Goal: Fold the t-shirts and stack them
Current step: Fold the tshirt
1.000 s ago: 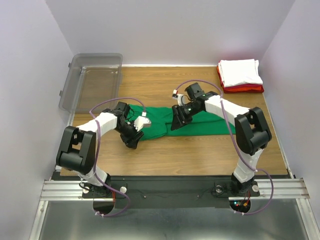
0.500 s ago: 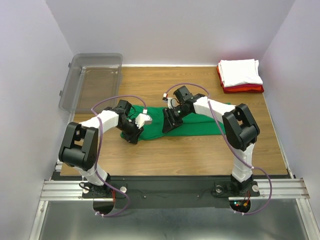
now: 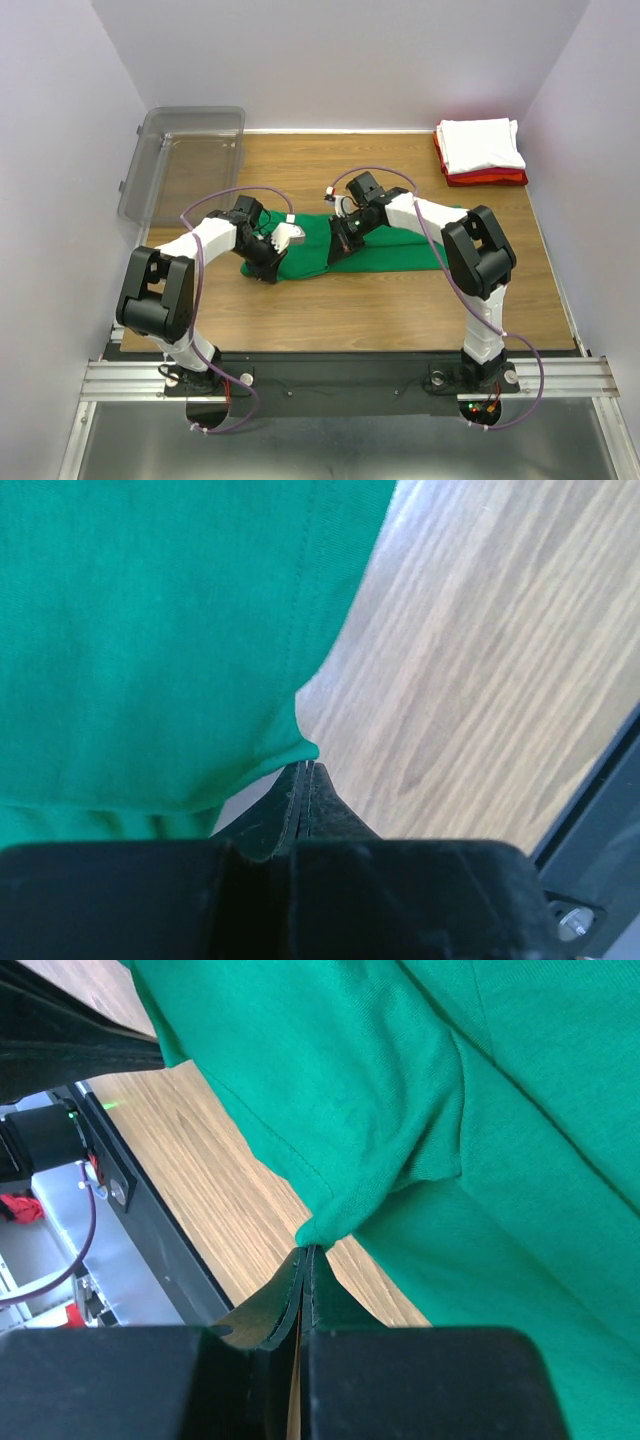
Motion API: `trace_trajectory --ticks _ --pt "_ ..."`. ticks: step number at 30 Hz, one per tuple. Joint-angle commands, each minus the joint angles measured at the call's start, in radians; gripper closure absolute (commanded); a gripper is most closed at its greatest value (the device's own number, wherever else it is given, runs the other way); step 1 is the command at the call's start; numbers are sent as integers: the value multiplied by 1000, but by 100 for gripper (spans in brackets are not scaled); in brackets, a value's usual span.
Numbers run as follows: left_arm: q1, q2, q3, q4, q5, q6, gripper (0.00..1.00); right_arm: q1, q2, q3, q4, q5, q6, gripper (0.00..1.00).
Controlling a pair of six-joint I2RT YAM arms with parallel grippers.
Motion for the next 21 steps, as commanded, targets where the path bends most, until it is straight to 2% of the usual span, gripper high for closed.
trace_trajectory --ticks 1,5,9,10,18,21 --pt "4 -69 48 -66 40 5 100 8 -43 50 30 -21 0 99" --pt "10 -57 39 -59 13 -4 100 8 -37 59 30 -26 0 100" --pt "10 -2 36 -69 2 -19 59 8 -31 51 30 -27 0 99" --pt "10 4 35 -69 2 -19 54 7 -31 50 30 -26 0 99" --pt "4 32 25 -14 -63 -68 37 8 -31 50 30 -26 0 100" --pt "-5 43 19 9 -80 -79 37 8 -31 45 28 -27 -2 99"
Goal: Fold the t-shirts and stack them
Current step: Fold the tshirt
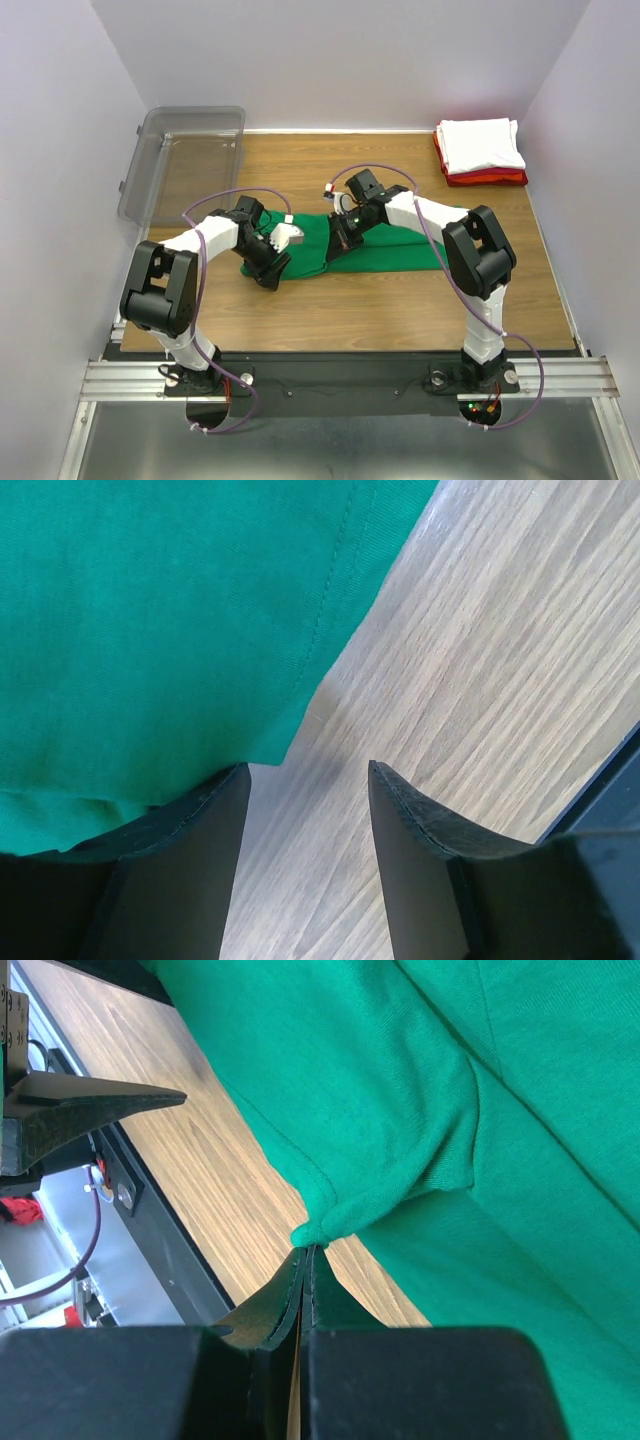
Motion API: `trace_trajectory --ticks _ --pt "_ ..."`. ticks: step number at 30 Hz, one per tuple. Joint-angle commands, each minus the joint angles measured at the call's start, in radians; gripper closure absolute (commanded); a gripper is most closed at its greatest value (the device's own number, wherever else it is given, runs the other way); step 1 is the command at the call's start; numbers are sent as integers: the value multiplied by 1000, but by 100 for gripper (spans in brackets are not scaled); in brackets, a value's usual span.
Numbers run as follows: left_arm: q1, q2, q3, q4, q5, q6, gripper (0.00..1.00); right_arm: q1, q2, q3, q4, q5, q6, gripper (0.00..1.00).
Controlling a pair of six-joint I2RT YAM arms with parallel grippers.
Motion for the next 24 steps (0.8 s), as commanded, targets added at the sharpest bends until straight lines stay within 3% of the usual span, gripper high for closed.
trace_trajectory --ticks 1,5,8,11,12,15,24 --pt "-11 11 7 37 -27 -34 37 8 -28 26 27 -19 -2 100" --pt "-20 34 21 58 -40 -53 42 8 -25 28 27 -27 -1 99" --pt "-25 43 29 63 -34 -56 53 8 -25 28 27 -24 -2 99" --pt "-28 36 27 61 -30 -54 72 8 -29 29 27 -30 -1 99" --pt "-26 31 27 63 -29 -54 84 8 -28 31 27 -31 -1 99" --pt "-26 5 30 37 -21 -58 100 8 -34 32 25 -41 -1 99" --pt "0 -135 133 -90 42 -54 100 1 -71 77 25 -34 7 99"
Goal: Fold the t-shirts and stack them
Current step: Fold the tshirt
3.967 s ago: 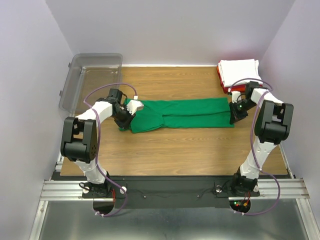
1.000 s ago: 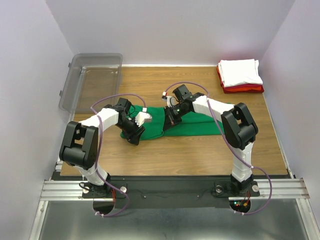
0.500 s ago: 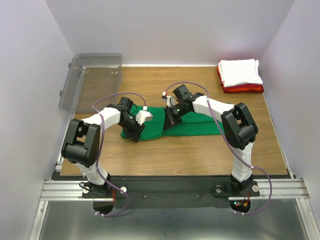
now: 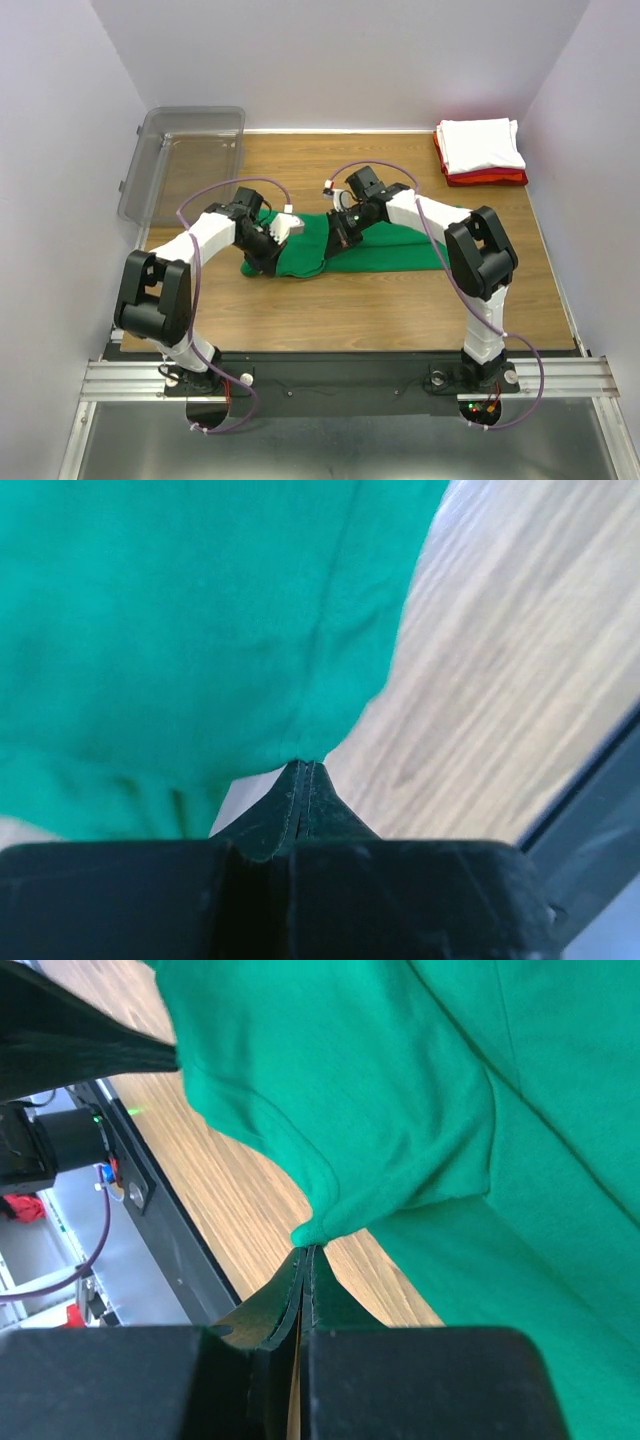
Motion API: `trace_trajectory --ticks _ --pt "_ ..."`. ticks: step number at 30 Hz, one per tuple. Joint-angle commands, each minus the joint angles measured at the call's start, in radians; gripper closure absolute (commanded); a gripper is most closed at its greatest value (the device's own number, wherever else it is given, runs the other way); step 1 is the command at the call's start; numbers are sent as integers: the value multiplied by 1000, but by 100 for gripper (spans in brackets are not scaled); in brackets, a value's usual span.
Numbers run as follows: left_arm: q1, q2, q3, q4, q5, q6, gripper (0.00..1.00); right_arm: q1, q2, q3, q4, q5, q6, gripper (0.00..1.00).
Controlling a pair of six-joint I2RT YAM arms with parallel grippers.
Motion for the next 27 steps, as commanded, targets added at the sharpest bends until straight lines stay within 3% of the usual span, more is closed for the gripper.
trace_trajectory --ticks 1,18,19,23,27 --pt "17 -103 114 -74 50 -3 100 -3 -58 85 27 -19 8 99" --pt "121 87 417 -83 91 30 100 -102 107 292 27 -41 37 99" --pt "123 80 403 -81 102 58 90 -102 115 300 29 -42 38 99" --pt "101 31 312 -75 131 116 67 -107 153 307 29 -24 46 99" --pt "49 -26 213 12 69 129 59 -122 193 327 38 -10 64 100"
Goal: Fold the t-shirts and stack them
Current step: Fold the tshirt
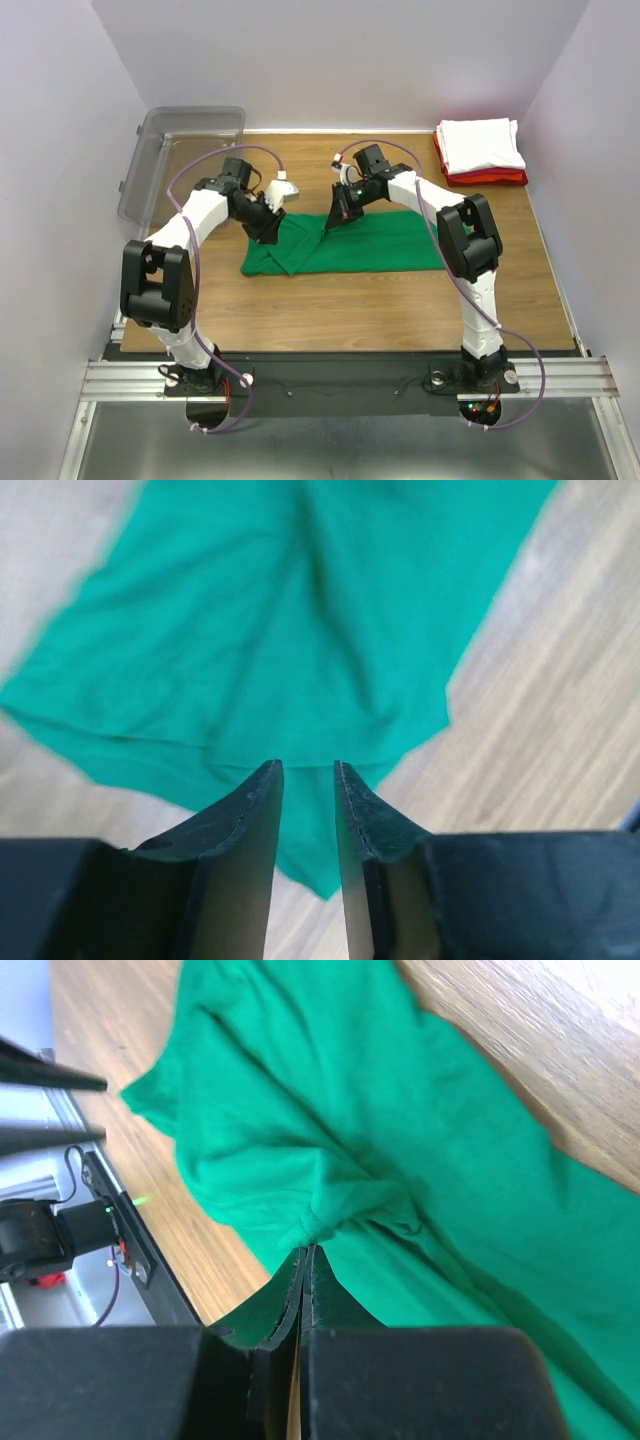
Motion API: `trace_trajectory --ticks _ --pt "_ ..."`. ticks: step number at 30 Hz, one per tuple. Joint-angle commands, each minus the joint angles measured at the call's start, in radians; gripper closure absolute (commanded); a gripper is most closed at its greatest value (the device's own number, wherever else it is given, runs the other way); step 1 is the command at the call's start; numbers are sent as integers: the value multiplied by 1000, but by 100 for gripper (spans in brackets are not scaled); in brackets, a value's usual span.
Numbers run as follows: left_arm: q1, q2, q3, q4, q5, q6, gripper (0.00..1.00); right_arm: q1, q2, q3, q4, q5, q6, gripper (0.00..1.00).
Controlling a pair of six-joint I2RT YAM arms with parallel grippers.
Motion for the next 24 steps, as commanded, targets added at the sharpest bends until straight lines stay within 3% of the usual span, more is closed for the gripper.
trace_trajectory --ticks 1,16,24 --pt "-61 -116 -96 63 -31 45 59 -20 40 64 34 -7 35 100" --pt "-162 -101 -225 178 -106 -32 54 -37 86 90 50 -23 57 99" --pt "-167 -79 -219 234 -158 -75 51 -41 104 104 54 -7 60 99"
